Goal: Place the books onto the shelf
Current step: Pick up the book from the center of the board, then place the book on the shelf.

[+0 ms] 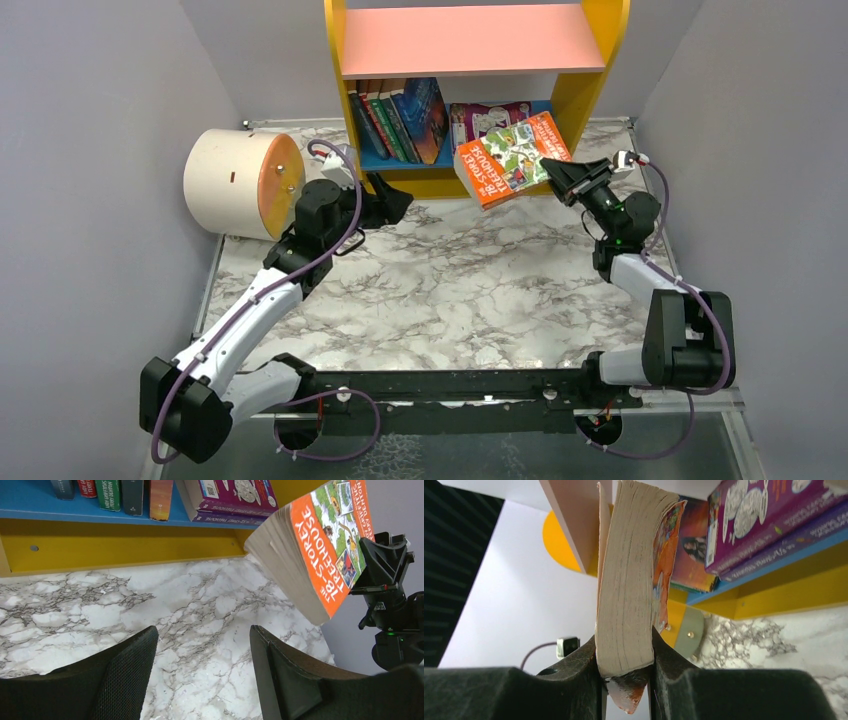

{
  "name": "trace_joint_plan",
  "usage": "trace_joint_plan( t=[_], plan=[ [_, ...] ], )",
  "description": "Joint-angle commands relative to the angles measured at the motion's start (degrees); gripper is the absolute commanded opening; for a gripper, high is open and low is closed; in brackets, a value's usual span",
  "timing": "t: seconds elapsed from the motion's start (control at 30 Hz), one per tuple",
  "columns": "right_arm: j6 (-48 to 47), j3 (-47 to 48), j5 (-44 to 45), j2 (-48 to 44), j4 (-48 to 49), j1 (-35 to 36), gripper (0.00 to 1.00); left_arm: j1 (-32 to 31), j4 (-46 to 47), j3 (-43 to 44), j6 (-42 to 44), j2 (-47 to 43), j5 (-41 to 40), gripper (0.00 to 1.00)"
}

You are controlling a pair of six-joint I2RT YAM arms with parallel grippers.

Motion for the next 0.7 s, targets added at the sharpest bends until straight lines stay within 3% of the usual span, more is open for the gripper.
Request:
trace_joint_plan(
  t=[0.0,0.4,0.67],
  plan=[
    [5.1,3.9,8.5,0.5,8.6,-0.2,0.01,-0.1,0.2,0.0,-1.1,-1.7,0.2,0.61],
    [3.6,10.4,16.5,2.4,0.0,0.6,0.01,-0.1,-1.1,5.4,-0.9,0.7,1.8,0.61],
    [1.8,15.2,23.4,5.8,-2.4,5.3,0.01,-0.1,-2.1,11.5,0.2,3.7,3.2,0.61]
  ],
)
